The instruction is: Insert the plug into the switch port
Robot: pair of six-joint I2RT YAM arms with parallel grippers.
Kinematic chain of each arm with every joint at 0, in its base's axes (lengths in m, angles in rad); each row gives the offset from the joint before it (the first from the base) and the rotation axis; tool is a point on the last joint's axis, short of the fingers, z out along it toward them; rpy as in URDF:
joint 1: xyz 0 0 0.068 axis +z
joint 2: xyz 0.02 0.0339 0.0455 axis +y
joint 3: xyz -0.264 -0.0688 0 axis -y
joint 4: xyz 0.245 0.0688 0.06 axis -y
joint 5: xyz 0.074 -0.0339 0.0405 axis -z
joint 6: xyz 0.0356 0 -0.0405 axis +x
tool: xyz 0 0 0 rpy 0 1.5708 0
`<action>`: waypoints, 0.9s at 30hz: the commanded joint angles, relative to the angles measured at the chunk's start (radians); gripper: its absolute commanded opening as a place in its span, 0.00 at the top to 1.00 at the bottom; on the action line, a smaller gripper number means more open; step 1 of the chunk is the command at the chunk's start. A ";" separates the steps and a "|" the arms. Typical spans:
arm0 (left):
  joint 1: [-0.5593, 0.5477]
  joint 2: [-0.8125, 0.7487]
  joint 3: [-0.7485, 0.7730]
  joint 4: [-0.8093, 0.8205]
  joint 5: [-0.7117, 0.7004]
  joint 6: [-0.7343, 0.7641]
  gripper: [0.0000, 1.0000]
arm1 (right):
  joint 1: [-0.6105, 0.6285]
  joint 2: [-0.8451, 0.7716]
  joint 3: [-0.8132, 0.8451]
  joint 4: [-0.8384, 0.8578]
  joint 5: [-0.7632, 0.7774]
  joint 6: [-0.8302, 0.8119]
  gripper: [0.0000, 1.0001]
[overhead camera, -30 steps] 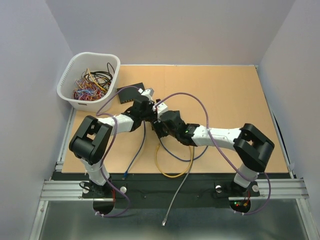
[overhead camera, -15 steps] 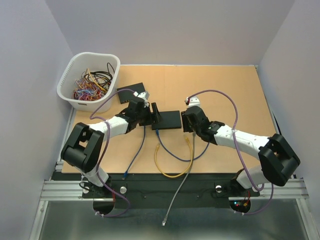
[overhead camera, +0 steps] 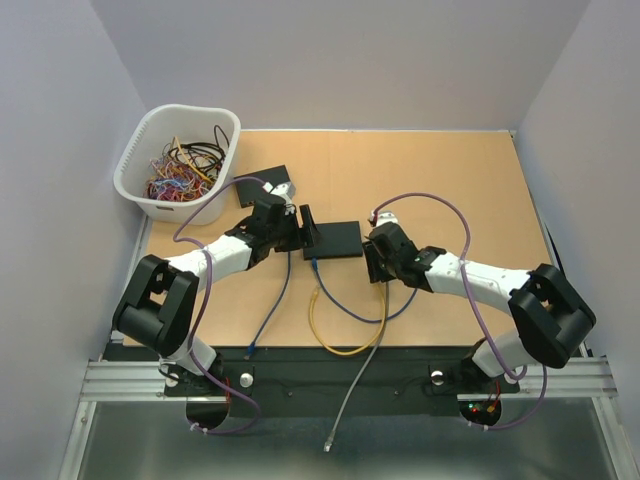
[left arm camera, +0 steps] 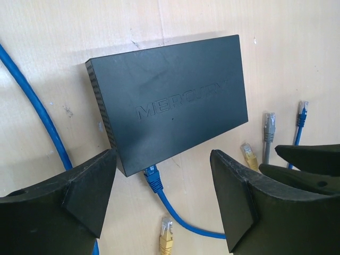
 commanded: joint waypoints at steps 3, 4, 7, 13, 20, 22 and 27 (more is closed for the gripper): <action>0.004 -0.044 -0.009 -0.005 -0.009 0.019 0.18 | 0.004 0.004 -0.002 -0.021 -0.037 0.024 0.48; 0.004 -0.043 -0.009 -0.005 -0.011 0.019 0.18 | 0.004 0.010 -0.002 -0.021 -0.043 0.022 0.48; 0.006 -0.043 -0.012 -0.007 -0.011 0.019 0.18 | 0.004 0.027 -0.002 -0.027 -0.049 0.028 0.48; 0.008 -0.040 -0.014 -0.008 -0.011 0.023 0.18 | 0.016 0.047 0.002 -0.038 -0.044 0.033 0.49; 0.008 -0.035 -0.017 -0.004 -0.008 0.022 0.18 | 0.048 0.086 0.025 -0.052 0.000 0.030 0.53; 0.009 -0.034 -0.019 -0.004 -0.009 0.022 0.18 | 0.065 0.097 0.028 -0.056 0.011 0.030 0.55; 0.011 -0.037 -0.023 -0.004 -0.011 0.023 0.18 | 0.083 0.116 0.038 -0.066 0.043 0.034 0.61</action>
